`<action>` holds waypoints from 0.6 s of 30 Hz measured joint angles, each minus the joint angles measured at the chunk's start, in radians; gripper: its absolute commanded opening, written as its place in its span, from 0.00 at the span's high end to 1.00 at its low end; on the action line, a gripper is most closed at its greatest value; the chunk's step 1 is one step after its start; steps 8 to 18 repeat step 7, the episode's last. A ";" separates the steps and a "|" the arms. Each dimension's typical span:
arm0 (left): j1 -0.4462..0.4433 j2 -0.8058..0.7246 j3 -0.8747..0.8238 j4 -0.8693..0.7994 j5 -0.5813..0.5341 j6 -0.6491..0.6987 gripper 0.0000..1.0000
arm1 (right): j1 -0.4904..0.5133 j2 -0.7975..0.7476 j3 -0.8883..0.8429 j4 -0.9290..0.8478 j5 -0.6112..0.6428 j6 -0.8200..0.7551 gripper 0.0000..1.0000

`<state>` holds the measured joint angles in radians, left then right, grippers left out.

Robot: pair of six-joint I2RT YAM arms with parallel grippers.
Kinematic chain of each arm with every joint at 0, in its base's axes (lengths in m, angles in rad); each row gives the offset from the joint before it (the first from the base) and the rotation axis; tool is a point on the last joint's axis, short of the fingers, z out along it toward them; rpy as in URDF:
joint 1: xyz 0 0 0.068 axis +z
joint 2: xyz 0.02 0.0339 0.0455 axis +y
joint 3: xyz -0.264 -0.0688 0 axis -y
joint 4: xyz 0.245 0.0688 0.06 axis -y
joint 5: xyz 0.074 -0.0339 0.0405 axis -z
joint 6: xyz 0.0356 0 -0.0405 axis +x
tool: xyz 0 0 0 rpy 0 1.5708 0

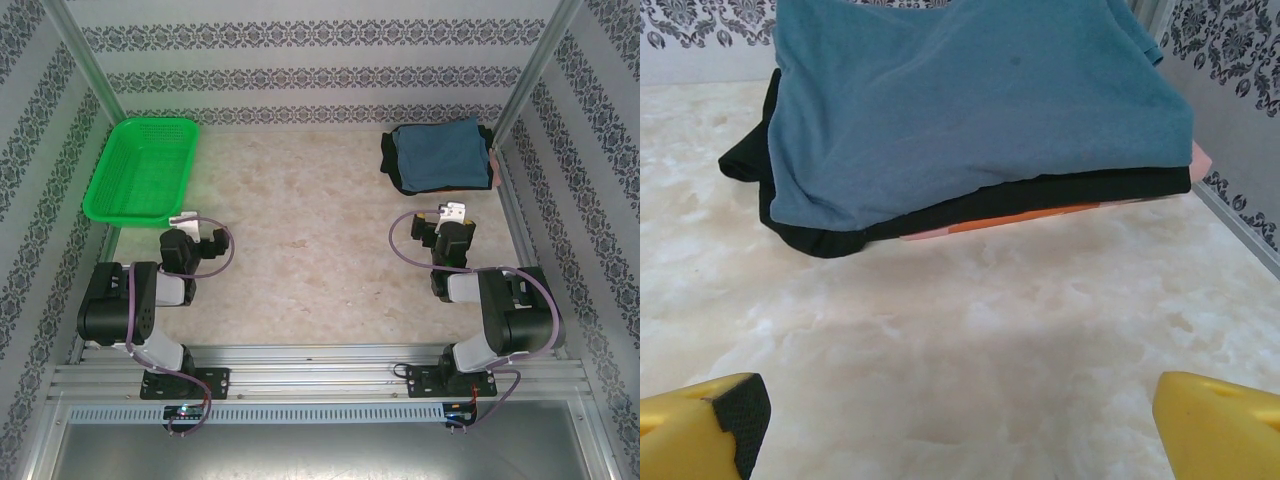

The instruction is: Fold and stack the t-shirts

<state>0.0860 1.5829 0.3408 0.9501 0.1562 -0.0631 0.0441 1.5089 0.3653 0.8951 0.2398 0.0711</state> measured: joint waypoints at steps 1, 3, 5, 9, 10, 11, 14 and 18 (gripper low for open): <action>0.000 0.000 0.000 0.001 -0.003 0.000 0.00 | 0.000 0.000 0.000 0.000 0.000 0.000 0.02; 0.000 0.000 0.000 0.003 -0.003 0.000 0.00 | -0.001 0.000 0.000 0.000 -0.002 0.000 0.02; 0.000 0.000 0.000 0.003 -0.004 0.000 0.00 | -0.003 0.000 0.000 0.000 -0.009 0.000 0.02; 0.000 0.000 0.000 0.004 -0.007 0.000 0.00 | -0.003 0.000 0.000 0.000 -0.013 0.000 0.02; 0.000 0.000 0.000 0.004 -0.007 0.000 0.00 | -0.003 0.000 0.000 0.000 -0.013 0.000 0.02; 0.000 0.000 0.000 0.004 -0.007 0.000 0.00 | -0.003 0.000 0.000 0.000 -0.013 0.000 0.02; 0.000 0.000 0.000 0.004 -0.007 0.000 0.00 | -0.003 0.000 0.000 0.000 -0.013 0.000 0.02; 0.000 0.000 0.000 0.004 -0.007 0.000 0.00 | -0.003 0.000 0.000 0.000 -0.013 0.000 0.02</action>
